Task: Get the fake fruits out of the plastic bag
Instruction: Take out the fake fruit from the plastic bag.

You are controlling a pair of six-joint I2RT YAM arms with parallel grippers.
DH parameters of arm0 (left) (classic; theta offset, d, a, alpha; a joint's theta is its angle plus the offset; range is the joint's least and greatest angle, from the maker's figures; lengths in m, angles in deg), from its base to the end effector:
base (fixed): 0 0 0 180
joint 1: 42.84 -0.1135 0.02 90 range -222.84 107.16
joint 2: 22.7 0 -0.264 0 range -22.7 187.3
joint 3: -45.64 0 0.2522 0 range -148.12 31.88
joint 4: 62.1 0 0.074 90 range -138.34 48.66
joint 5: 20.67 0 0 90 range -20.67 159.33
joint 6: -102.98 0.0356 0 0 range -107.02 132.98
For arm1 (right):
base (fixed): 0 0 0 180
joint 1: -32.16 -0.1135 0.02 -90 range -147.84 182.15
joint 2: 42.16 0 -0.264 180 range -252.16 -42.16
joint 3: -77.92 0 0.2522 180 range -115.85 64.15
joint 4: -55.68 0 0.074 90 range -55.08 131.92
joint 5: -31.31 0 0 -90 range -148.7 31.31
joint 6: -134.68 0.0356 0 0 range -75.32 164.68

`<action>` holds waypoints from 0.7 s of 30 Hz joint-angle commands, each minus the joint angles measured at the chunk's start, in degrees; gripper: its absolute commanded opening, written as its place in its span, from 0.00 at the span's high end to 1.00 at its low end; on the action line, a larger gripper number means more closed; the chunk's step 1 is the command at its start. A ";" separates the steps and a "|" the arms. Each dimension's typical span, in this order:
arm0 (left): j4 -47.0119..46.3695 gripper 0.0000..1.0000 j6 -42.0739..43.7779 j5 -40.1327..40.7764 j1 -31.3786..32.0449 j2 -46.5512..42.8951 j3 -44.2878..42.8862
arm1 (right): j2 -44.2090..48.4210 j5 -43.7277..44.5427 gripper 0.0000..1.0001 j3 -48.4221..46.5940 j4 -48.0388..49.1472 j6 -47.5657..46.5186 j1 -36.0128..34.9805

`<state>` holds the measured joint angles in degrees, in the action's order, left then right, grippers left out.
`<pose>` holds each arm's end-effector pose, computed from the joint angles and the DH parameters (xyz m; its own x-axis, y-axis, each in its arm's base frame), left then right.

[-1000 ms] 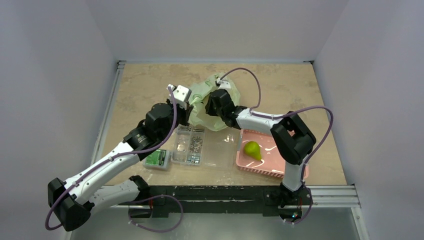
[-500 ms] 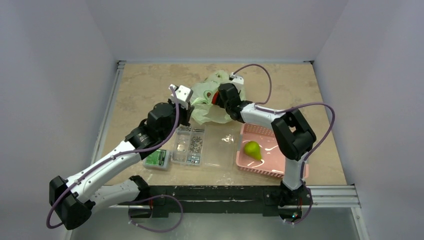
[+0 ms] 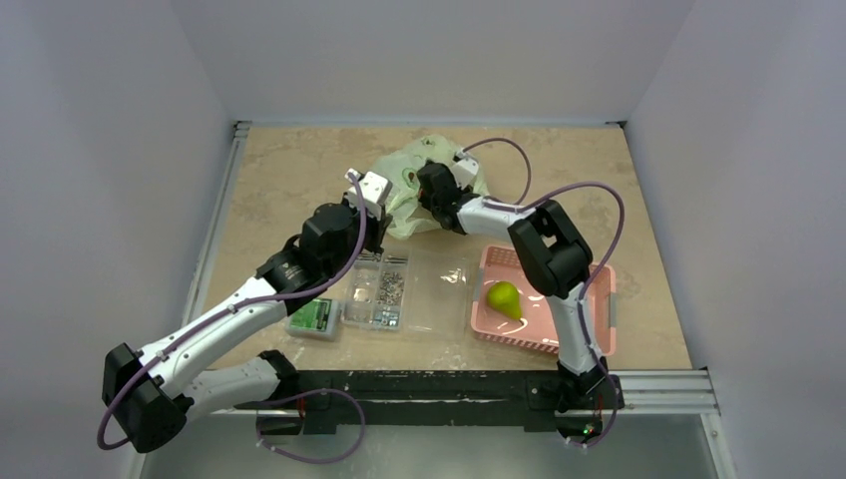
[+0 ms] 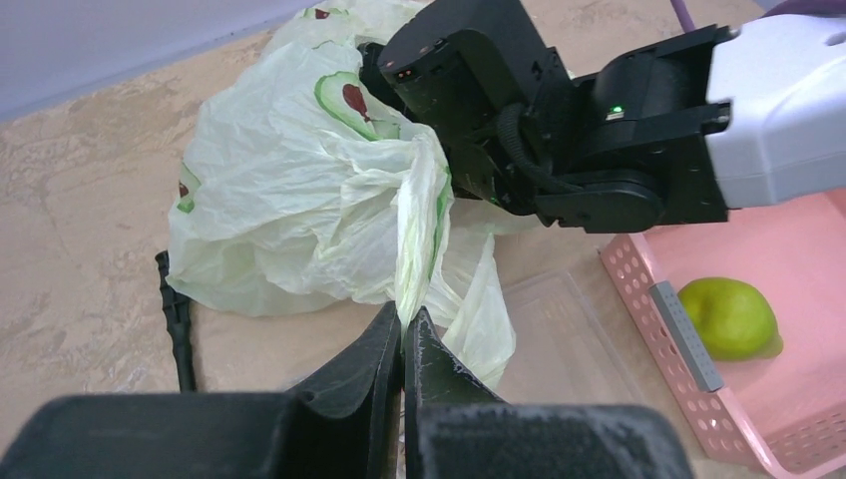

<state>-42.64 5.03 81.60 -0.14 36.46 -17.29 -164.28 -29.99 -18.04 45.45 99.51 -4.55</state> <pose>0.1823 -0.1579 0.3273 -0.2677 0.0631 -0.9614 0.4799 0.8740 -0.0762 0.3882 0.2681 0.1635 -0.4492 0.5594 -0.6966 0.2653 0.8280 0.4939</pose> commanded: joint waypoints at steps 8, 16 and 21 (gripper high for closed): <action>-0.90 1.00 -0.96 -1.44 -0.33 -0.37 -2.38 | -8.84 3.35 0.28 -11.37 -5.10 10.89 0.99; -0.93 1.00 -0.67 -0.85 -0.33 -0.88 -2.34 | -5.29 3.45 0.66 -6.37 -0.50 8.61 1.08; -1.00 1.00 -0.49 -0.73 -0.33 -0.88 -2.49 | -1.35 2.83 0.84 -4.07 0.24 3.89 0.98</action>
<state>-42.64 4.64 81.06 -0.14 36.52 -17.29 -170.75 -28.19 -24.40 45.34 106.92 -3.81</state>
